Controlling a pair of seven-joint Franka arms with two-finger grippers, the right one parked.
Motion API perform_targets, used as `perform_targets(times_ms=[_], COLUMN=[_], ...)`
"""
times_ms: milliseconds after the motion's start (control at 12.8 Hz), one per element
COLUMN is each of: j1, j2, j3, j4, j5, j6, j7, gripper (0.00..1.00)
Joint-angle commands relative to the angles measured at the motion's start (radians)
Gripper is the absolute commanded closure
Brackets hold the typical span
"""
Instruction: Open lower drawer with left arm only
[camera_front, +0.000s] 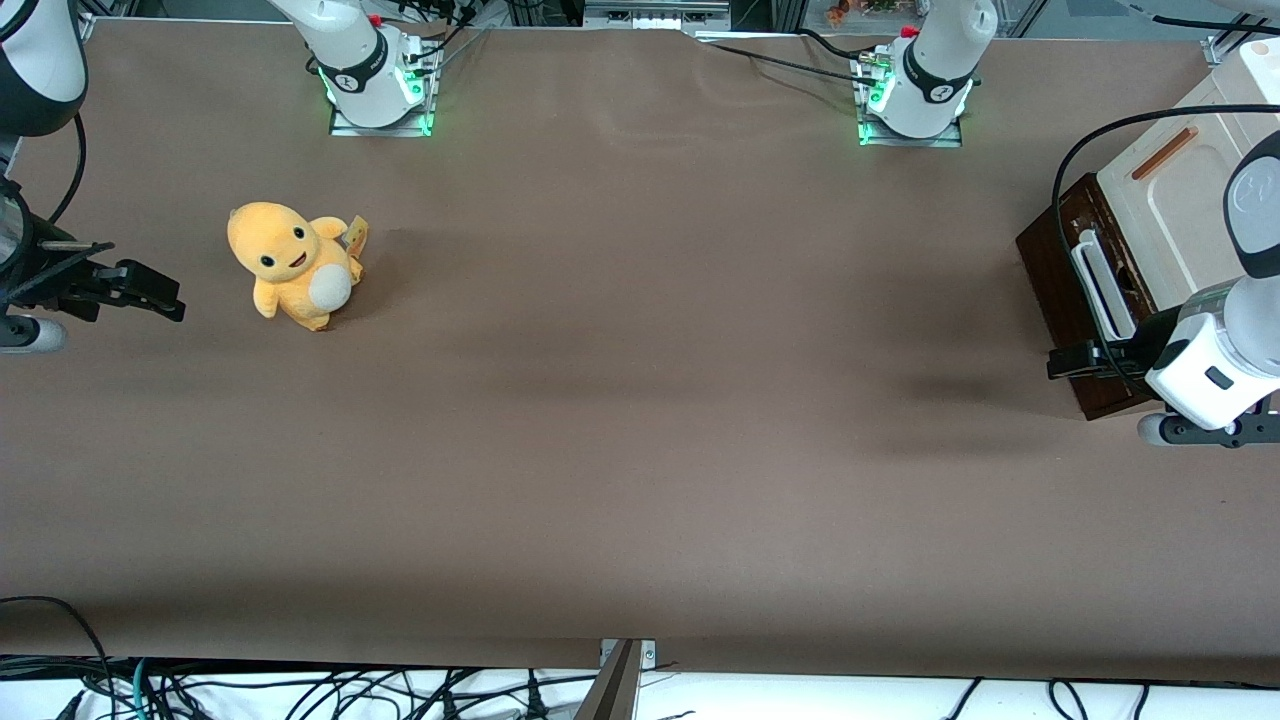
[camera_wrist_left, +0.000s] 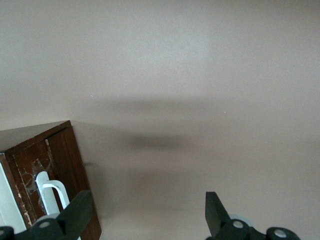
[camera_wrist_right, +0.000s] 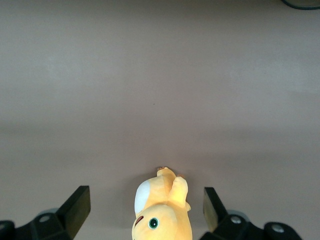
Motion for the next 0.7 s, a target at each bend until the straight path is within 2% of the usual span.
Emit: perform_targets(times_ms=[0, 625], j1=[-0.002, 0.006], j2=[-0.014, -0.014], j3=[-0.003, -0.005], j4=[-0.013, -0.007], j5=[-0.009, -0.009], j6=[-0.005, -0.005], j7=[0.020, 0.017], gripper=[0.00, 0.00])
